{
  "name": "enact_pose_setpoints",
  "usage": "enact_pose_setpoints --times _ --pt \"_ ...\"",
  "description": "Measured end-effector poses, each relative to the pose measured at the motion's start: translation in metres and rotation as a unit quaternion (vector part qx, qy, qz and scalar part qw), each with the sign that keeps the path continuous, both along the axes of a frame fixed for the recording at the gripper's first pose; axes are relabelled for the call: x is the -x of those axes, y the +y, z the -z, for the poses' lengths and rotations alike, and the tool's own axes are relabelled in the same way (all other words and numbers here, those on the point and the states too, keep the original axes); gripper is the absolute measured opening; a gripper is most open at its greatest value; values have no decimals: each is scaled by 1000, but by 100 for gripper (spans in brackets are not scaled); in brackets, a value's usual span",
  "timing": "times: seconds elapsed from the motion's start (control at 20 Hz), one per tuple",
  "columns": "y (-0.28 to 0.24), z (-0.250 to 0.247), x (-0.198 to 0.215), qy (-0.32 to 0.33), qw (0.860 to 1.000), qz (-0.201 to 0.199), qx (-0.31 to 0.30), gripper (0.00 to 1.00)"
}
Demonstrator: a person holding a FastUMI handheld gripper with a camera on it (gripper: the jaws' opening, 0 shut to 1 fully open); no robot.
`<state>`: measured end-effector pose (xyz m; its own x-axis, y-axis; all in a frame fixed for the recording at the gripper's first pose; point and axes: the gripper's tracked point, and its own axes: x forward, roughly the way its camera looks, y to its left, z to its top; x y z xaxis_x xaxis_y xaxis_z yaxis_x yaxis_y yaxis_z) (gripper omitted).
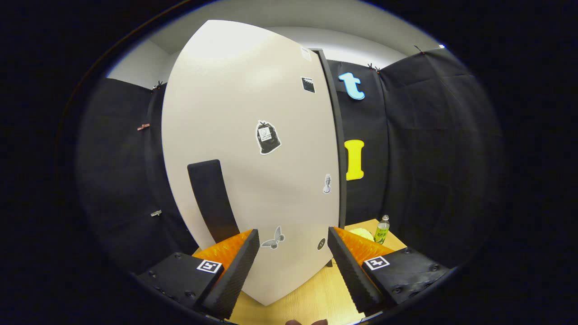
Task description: Open the shoe cabinet door, grab the shoes and put them into the shoe cabinet, then close the shoe cabinet door.
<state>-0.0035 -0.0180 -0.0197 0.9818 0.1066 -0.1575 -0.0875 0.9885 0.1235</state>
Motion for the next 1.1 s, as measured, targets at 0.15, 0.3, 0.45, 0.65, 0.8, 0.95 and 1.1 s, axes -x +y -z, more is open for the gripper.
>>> enact_pose_setpoints --times 0.15,0.3,0.45,0.65,0.8,0.95,1.1 --pt "19 -5 -1 -6 1000 -19 0 98" --pt "25 -10 -3 -13 1000 -29 4 98" --pt "25 -9 -2 -14 999 -32 8 98" --pt "21 -4 -2 -9 999 -33 8 98" --pt "18 -6 -4 -11 999 -30 8 98" --pt "14 -7 -6 -14 999 -29 10 98" --pt "15 -6 -7 -13 999 -30 12 98"
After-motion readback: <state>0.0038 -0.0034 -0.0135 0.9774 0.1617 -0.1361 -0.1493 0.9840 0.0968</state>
